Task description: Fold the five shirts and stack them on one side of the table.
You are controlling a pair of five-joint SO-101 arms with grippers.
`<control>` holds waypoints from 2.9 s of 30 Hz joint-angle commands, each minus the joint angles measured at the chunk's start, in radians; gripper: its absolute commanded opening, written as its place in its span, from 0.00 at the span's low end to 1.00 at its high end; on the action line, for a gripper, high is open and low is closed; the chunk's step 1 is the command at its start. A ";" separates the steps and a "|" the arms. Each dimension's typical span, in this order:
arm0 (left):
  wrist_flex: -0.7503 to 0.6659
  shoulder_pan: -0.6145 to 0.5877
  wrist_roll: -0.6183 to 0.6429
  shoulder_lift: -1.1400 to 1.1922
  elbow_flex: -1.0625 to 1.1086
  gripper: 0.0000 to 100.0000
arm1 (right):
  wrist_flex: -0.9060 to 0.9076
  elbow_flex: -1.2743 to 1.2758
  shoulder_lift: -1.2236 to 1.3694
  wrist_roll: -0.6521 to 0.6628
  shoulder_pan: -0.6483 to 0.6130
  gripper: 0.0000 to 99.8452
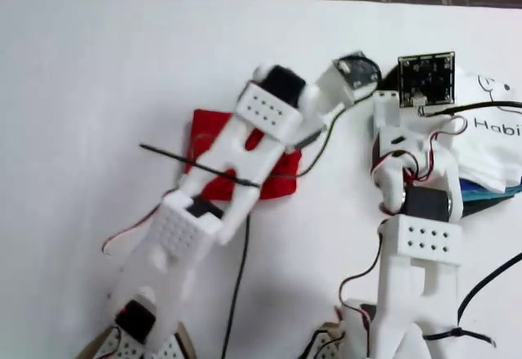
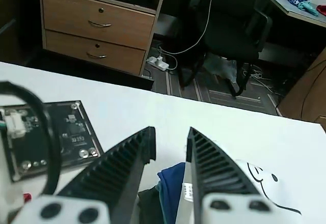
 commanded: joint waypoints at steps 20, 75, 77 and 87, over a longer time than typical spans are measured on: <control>0.063 -0.436 0.002 -0.089 -0.160 0.23 | -0.021 -0.006 -0.035 -0.009 -0.027 0.11; -0.008 -0.763 0.413 0.566 -0.587 0.03 | 0.565 -1.145 1.359 -0.008 -0.412 0.02; -0.012 -0.763 0.419 0.565 -0.590 0.03 | 0.591 -1.180 1.369 -0.008 -0.414 0.02; -0.043 -0.761 0.446 0.577 -0.588 0.03 | 0.647 -1.204 1.343 -0.037 -0.507 0.02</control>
